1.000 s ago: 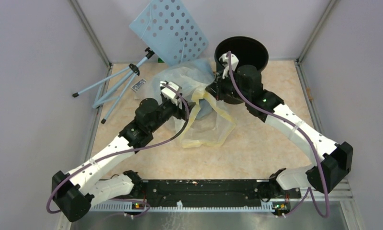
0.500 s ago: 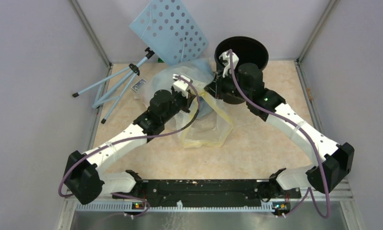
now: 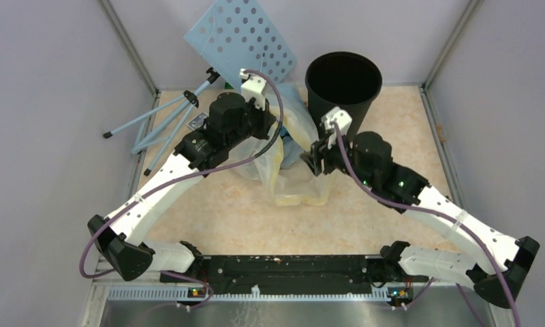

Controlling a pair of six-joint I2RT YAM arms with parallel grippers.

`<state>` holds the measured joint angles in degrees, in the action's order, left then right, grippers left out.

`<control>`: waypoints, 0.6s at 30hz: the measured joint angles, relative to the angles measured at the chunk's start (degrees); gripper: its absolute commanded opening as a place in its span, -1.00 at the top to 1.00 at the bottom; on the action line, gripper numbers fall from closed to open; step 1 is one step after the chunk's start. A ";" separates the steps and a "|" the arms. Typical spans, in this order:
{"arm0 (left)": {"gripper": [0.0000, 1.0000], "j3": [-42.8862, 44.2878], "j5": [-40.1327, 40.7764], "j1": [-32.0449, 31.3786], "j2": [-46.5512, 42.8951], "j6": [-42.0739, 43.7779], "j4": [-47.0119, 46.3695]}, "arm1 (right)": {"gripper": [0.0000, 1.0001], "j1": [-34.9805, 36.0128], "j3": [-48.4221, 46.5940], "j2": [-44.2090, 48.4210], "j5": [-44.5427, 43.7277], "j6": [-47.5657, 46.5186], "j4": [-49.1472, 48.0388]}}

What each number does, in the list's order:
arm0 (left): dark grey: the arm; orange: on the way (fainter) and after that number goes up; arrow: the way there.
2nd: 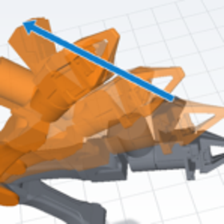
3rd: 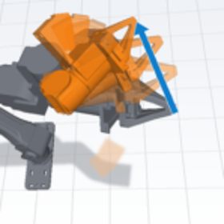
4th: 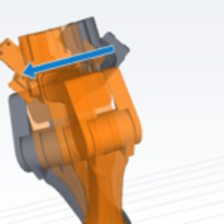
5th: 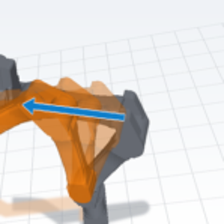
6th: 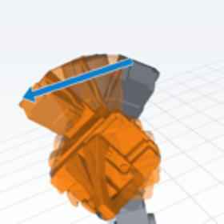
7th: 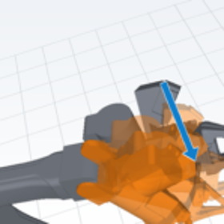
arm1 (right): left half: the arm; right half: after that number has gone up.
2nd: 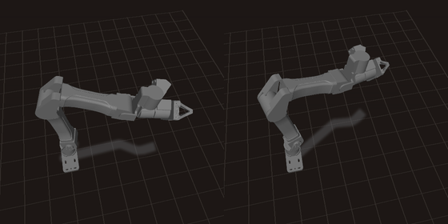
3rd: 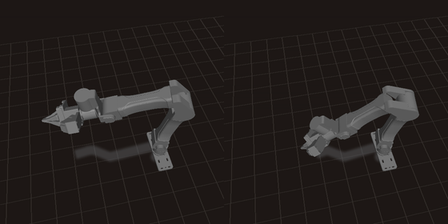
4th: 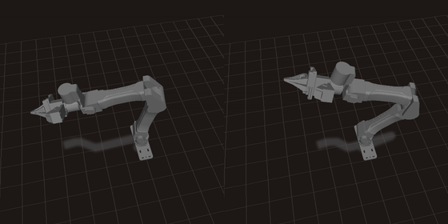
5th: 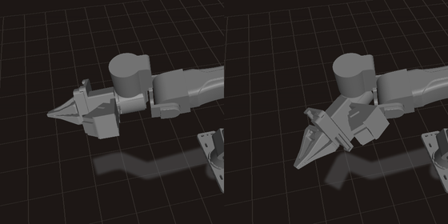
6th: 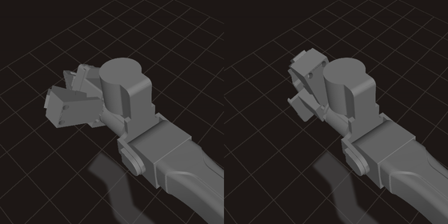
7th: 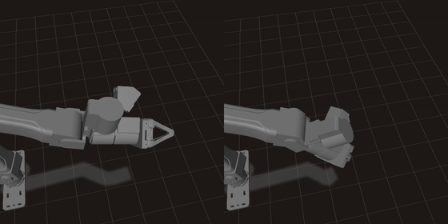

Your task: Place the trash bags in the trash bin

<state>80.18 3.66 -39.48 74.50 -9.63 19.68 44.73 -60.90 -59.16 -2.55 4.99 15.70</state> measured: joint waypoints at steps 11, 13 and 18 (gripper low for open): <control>1.00 2.12 -1.73 0.72 2.03 -4.70 12.15 | 1.00 12.92 7.52 1.49 -8.00 0.20 -2.99; 1.00 2.25 -2.99 0.76 2.03 -6.10 12.57 | 1.00 12.92 9.73 0.28 -10.54 2.36 -4.81; 1.00 2.25 -7.41 0.83 2.03 -8.48 14.25 | 1.00 12.92 16.35 -3.41 -14.80 8.31 -13.60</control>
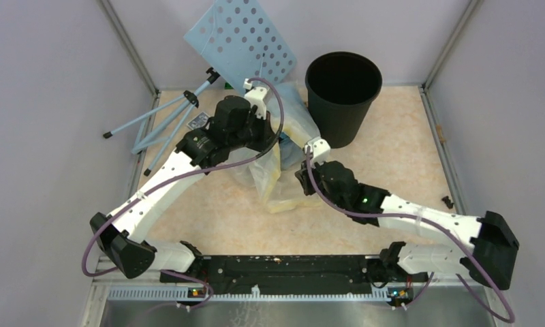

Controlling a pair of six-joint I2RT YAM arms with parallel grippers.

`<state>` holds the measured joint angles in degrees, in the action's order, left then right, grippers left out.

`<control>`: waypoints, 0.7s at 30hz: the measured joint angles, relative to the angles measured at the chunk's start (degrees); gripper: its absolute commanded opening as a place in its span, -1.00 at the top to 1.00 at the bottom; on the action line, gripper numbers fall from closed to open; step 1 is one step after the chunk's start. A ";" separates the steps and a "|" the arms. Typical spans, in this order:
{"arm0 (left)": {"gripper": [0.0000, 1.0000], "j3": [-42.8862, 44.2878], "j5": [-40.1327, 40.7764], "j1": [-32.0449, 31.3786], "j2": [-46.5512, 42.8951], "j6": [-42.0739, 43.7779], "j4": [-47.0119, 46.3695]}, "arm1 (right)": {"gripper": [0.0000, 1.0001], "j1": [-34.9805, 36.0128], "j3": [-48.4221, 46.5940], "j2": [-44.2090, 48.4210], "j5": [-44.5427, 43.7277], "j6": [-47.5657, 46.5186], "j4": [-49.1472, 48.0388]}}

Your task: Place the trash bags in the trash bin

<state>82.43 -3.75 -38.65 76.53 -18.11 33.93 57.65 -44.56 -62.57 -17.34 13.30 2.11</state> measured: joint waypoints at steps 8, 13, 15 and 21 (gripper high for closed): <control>1.00 -0.57 -0.79 0.72 -0.28 1.66 2.95 | 0.09 -6.60 4.50 -14.78 -1.51 13.31 -15.74; 1.00 -2.97 -0.79 1.44 -1.44 3.82 4.35 | -0.48 -8.66 4.28 -19.78 -2.60 23.61 -22.93; 1.00 -3.45 -1.05 1.49 -1.70 4.33 4.46 | -0.51 -8.63 2.95 -21.40 -4.09 28.00 -23.04; 1.00 -7.93 -2.69 1.90 -3.93 4.57 2.75 | -0.59 -8.63 -7.45 -30.14 -10.86 43.12 -17.18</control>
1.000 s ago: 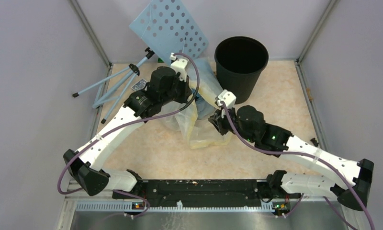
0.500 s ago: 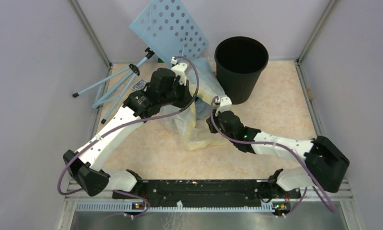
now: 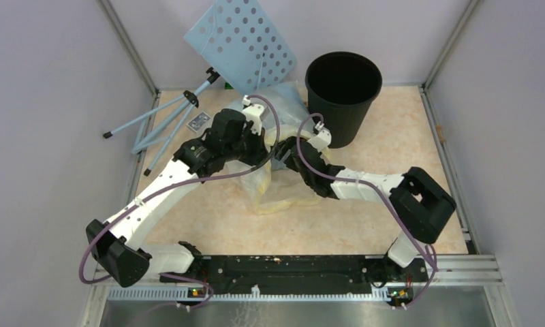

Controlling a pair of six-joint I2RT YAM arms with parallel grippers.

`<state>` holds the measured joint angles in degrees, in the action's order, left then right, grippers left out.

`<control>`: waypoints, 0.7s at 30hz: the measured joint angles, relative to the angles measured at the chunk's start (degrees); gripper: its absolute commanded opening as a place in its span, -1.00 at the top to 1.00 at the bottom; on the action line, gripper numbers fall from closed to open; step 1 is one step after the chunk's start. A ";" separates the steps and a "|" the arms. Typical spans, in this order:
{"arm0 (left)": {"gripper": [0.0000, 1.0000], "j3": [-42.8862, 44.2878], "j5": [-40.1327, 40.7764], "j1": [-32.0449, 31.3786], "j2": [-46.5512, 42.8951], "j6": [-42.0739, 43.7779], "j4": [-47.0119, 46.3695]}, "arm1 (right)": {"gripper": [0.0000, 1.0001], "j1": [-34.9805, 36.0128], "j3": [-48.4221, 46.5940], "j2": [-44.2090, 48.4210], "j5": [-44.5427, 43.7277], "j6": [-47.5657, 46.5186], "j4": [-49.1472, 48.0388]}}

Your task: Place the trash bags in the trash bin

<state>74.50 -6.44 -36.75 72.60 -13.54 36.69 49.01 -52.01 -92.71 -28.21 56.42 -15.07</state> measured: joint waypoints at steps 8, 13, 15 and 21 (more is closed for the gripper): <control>1.00 -4.59 -0.98 0.37 -0.35 -0.55 -3.04 | -0.37 -0.39 -3.19 -7.58 -6.64 9.73 2.99; 1.00 -4.70 0.11 0.74 -0.35 -1.44 -4.04 | -0.06 -3.04 -7.23 -10.75 -6.32 10.05 4.85; 1.00 -4.72 0.39 0.94 -0.39 -1.68 -4.20 | 0.23 -4.55 -7.82 -11.08 -5.51 8.61 4.44; 1.00 -6.75 0.07 1.92 -1.33 -3.04 -6.36 | 1.00 -5.75 -7.76 -10.99 -2.51 4.24 2.58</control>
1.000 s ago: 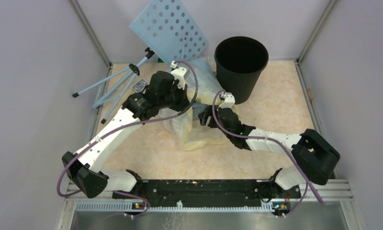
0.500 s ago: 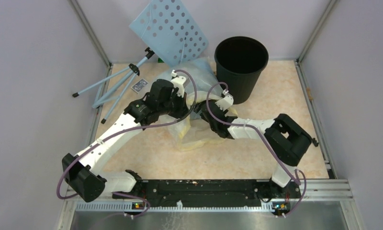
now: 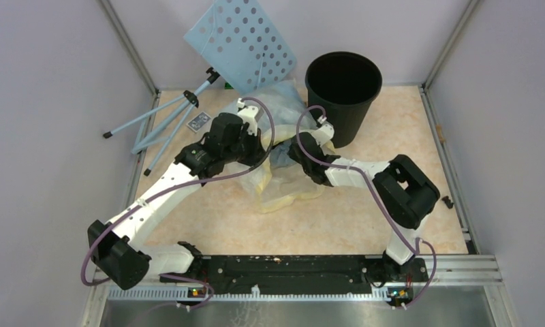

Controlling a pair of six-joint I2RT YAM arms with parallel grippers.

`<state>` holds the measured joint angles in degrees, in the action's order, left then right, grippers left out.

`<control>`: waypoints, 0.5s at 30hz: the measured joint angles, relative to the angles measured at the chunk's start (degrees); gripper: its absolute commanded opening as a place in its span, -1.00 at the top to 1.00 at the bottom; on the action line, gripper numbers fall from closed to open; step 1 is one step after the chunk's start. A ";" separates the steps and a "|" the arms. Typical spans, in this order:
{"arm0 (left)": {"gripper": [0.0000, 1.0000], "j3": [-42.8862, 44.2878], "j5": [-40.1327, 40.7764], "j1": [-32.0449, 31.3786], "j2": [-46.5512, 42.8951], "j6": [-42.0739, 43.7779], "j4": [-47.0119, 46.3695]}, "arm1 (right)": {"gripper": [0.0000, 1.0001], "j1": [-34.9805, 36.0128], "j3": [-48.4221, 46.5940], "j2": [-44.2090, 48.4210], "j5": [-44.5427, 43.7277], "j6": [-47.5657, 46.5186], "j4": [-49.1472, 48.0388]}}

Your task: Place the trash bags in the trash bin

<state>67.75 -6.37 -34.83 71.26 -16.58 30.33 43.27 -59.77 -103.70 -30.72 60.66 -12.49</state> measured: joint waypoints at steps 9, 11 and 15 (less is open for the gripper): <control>1.00 -0.63 0.04 2.45 0.44 0.00 -0.52 | 1.00 0.11 7.80 8.35 5.70 -2.67 -2.01; 1.00 -1.03 0.24 2.86 0.98 -0.02 -1.09 | 1.00 0.13 9.55 11.63 7.69 -4.15 -2.51; 1.00 -3.45 0.17 3.41 2.36 -0.33 -3.82 | 1.00 0.13 13.92 19.43 15.28 -10.84 -4.87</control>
<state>64.29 -6.20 -31.42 73.63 -16.91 26.50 43.40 -45.84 -84.27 -15.44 49.82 -17.37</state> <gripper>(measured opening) 0.004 0.005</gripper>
